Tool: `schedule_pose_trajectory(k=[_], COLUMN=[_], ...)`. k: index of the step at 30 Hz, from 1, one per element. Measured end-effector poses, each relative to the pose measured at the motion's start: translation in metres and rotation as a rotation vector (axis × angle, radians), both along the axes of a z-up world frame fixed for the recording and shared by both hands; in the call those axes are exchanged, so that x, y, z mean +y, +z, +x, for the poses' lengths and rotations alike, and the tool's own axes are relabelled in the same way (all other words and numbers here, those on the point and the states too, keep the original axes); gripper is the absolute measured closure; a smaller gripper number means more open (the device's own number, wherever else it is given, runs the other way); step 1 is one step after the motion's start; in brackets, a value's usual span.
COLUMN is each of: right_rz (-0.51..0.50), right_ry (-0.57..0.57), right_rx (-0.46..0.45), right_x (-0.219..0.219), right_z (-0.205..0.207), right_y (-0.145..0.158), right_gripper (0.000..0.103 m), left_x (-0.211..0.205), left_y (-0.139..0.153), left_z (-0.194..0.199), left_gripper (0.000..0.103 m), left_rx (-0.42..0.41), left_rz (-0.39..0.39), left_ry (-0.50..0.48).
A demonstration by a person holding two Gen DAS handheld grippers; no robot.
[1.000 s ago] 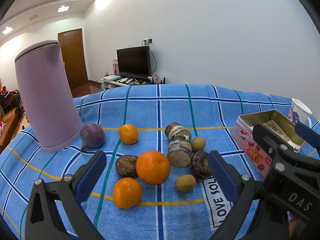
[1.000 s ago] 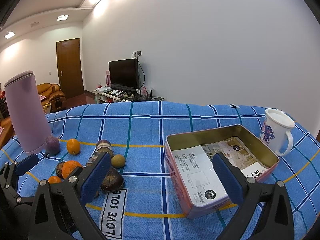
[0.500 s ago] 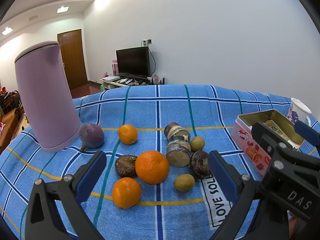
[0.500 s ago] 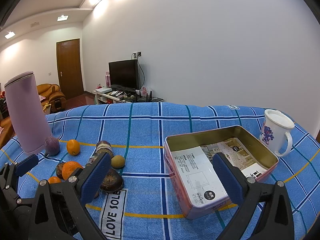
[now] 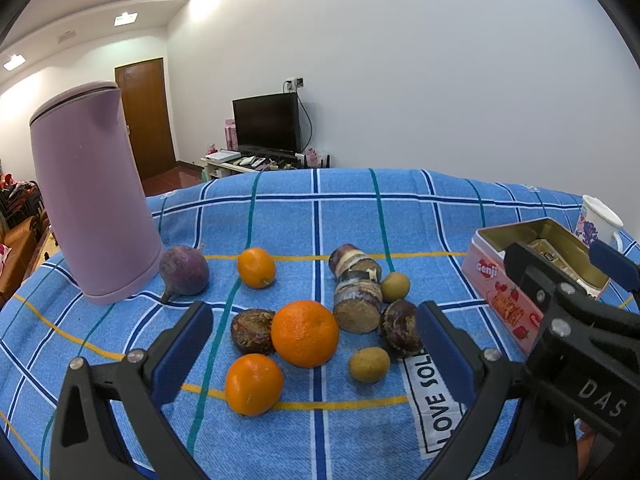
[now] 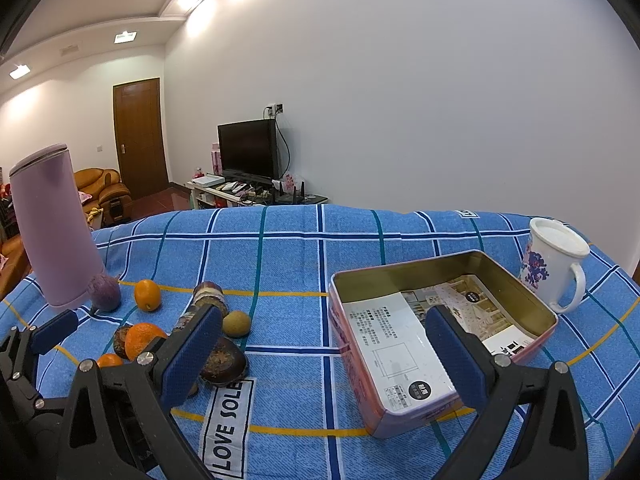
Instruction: Organize fruits
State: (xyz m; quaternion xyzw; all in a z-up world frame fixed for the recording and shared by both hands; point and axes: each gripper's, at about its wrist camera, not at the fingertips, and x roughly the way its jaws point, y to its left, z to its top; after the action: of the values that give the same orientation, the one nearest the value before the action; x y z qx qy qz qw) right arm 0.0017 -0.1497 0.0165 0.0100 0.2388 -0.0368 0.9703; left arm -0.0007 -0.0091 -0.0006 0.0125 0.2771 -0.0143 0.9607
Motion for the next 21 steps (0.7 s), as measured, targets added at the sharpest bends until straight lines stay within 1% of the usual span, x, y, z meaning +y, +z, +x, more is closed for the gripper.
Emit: schedule_pose_trajectory(k=[11, 14, 16, 21], right_rz=[0.01, 0.008, -0.004, -0.001], right_ry=[0.018, 0.039, 0.056, 0.115], right_rx=[-0.001, -0.012, -0.019, -0.016], right_x=[0.001, 0.004, 0.008, 0.011], right_z=[0.0, -0.001, -0.003, -0.003], right_y=[-0.002, -0.001, -0.001, -0.001], right_gripper=[0.001, 0.001, 0.001, 0.002], left_x=[0.007, 0.012, 0.021, 0.062], left_y=[-0.003, -0.004, -0.001, 0.008], left_z=[0.003, 0.007, 0.012, 0.018], left_gripper=[0.0, 0.0, 0.0, 0.0], left_rx=[0.03, 0.049, 0.059, 0.045], left_rz=[0.018, 0.046, 0.052, -0.003], left_ry=[0.018, 0.02, 0.024, 0.089])
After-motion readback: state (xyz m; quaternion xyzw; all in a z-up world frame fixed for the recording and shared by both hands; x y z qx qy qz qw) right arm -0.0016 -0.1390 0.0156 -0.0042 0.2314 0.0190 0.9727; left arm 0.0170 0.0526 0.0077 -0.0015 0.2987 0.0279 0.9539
